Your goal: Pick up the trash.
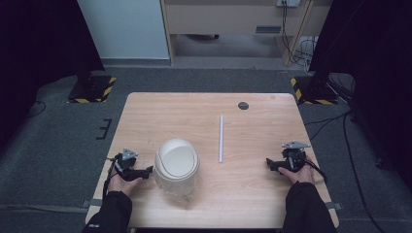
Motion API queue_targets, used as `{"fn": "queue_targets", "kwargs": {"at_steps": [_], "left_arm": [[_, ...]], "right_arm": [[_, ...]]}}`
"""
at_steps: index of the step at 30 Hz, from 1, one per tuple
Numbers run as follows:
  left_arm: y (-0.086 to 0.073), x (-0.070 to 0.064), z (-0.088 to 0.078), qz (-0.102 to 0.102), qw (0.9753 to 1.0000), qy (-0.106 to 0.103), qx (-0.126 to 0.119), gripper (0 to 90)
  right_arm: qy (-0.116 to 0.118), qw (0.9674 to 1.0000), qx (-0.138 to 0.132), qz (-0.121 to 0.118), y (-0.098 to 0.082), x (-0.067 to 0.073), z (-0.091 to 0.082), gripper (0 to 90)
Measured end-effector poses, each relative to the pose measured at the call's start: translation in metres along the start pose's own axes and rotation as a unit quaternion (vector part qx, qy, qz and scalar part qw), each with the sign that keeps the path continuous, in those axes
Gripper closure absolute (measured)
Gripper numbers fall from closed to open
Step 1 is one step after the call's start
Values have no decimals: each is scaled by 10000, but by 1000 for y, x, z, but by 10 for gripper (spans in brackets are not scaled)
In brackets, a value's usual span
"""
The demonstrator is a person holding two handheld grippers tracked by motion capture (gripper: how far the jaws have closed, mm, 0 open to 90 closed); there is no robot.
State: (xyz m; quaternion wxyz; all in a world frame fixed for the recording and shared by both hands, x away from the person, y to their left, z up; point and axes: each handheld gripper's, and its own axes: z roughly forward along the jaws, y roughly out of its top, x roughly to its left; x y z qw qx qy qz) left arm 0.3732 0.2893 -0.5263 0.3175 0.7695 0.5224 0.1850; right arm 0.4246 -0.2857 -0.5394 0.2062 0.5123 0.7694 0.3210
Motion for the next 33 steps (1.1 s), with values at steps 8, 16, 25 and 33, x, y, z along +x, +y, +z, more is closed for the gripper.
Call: {"fn": "queue_targets", "kwargs": {"at_steps": [8,16,25,33], "left_arm": [[5,4,-17,-288,9985,112,-452,178],[14,2,-47,-399,9924,334,-1117,179],[24,-4,-74,-563,9811,191,-1841,171],[36,-14,-105,-687,9626,-59,-2622,181]], "right_arm": [[-172,9997,4,155,-2,4,-2,7],[-223,9996,-12,194,-2,6,-2,7],[-223,9996,-5,195,-2,6,-2,7],[-225,9996,-4,197,-2,6,-2,7]]}}
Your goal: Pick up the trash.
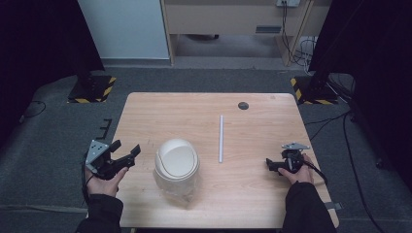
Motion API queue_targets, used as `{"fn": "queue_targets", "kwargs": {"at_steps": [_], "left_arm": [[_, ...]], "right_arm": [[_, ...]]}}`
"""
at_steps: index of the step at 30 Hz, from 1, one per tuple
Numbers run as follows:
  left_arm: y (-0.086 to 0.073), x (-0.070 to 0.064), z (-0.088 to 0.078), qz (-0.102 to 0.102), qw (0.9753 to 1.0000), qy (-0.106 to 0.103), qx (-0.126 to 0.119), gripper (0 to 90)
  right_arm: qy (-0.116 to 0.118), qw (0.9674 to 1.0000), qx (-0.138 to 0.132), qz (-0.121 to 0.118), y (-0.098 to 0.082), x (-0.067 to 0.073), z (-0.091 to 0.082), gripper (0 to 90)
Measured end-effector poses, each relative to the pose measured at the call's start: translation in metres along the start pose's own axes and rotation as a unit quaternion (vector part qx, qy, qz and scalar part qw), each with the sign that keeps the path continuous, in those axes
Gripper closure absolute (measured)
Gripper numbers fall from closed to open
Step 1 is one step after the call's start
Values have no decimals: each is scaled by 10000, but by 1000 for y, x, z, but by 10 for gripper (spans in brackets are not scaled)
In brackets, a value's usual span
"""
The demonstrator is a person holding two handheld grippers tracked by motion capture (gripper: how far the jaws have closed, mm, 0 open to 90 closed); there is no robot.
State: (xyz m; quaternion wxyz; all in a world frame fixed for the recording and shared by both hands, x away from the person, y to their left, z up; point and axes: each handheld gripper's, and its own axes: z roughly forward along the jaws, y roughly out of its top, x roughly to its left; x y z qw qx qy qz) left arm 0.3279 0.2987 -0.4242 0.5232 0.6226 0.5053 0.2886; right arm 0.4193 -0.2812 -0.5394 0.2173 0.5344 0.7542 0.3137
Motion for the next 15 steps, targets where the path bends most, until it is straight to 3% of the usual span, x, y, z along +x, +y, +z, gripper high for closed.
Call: {"fn": "queue_targets", "kwargs": {"at_steps": [7,14,15], "left_arm": [[16,-17,-14,-69,9989,-185,-428,182],[21,-42,-17,101,9973,-548,-485,181],[21,-51,-16,161,9965,-663,-491,181]], "right_arm": [[0,10000,0,-2,0,0,0,7],[1,10000,1,-2,0,0,0,7],[1,10000,1,-3,0,0,0,7]]}}
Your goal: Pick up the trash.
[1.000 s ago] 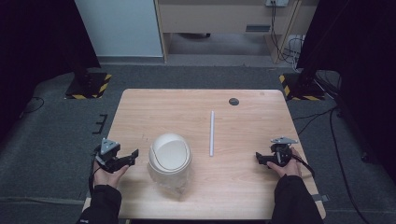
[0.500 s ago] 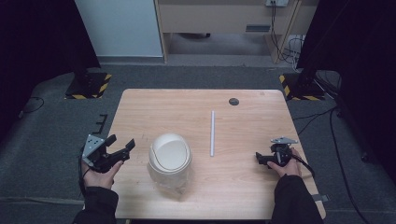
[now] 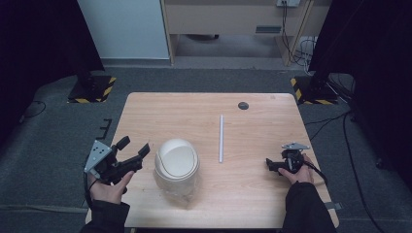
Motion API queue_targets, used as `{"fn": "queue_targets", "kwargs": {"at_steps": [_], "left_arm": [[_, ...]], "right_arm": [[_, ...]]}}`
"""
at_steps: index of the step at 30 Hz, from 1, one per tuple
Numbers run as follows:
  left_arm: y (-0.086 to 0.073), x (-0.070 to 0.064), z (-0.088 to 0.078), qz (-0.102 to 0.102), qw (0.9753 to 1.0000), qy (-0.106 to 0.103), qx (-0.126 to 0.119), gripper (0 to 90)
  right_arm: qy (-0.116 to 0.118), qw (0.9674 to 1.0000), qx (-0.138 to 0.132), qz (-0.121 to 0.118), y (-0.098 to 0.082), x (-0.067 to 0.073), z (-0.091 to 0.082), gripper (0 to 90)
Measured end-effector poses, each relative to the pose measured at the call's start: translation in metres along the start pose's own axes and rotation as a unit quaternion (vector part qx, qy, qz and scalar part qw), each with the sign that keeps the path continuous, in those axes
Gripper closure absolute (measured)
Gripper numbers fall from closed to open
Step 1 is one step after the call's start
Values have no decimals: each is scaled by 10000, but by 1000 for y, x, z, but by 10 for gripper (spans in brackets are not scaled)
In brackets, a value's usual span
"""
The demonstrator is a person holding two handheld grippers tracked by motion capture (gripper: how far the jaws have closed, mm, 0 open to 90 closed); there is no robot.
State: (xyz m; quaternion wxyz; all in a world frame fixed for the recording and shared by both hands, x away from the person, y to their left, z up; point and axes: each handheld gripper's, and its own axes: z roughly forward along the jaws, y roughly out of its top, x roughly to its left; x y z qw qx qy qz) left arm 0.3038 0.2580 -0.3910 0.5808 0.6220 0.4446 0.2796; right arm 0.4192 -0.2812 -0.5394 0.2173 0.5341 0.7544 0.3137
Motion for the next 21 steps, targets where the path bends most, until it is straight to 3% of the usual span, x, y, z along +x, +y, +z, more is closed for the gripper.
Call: {"fn": "queue_targets", "kwargs": {"at_steps": [7,21], "left_arm": [[-3,-23,5,183,9995,-224,150,170],[-19,-37,16,290,9978,-294,518,152]], "right_arm": [[11,10000,0,-8,0,0,0,7],[5,10000,7,-1,0,0,0,7]]}}
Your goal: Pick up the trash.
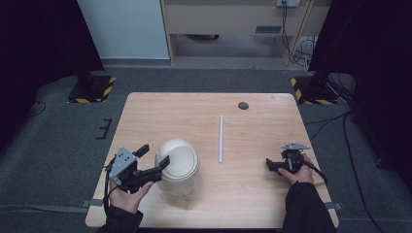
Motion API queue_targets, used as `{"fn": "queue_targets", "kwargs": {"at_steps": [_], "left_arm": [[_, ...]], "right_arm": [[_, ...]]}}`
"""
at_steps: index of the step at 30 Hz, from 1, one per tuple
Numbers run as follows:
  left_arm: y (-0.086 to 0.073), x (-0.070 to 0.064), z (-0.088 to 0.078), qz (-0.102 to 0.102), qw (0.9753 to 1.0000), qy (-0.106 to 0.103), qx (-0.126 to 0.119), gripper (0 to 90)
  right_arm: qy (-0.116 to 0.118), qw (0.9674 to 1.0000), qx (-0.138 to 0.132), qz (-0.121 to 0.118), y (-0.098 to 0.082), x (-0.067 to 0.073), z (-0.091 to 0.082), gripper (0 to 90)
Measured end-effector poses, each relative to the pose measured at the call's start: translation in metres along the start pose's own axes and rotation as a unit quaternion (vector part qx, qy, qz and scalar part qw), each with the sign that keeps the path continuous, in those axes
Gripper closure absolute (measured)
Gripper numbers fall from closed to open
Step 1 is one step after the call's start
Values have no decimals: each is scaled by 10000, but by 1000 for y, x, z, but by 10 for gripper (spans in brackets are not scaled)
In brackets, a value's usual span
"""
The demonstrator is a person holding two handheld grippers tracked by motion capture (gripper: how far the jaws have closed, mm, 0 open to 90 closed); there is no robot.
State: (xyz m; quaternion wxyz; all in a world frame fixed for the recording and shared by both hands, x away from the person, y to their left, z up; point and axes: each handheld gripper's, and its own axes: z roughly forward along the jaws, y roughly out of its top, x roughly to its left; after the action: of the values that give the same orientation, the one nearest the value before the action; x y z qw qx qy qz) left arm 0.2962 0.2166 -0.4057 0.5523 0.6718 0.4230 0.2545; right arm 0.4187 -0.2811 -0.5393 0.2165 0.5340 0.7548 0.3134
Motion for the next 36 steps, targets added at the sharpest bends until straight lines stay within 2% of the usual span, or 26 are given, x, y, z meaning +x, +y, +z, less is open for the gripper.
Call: {"fn": "queue_targets", "kwargs": {"at_steps": [7,13,18,26,36], "left_arm": [[-10,-4,6,41,9997,-24,253,151],[-14,-2,7,-4,9995,-29,328,142],[-16,-2,9,82,9989,16,457,140],[-13,2,9,80,9990,26,439,141],[-5,3,16,32,9989,-115,450,161]], "right_arm": [[0,10000,-1,-5,0,0,0,7],[3,10000,-1,-2,0,0,0,7],[6,10000,-14,-6,0,0,0,7],[7,10000,-7,-9,0,0,0,7],[4,10000,-4,-10,0,0,0,7]]}}
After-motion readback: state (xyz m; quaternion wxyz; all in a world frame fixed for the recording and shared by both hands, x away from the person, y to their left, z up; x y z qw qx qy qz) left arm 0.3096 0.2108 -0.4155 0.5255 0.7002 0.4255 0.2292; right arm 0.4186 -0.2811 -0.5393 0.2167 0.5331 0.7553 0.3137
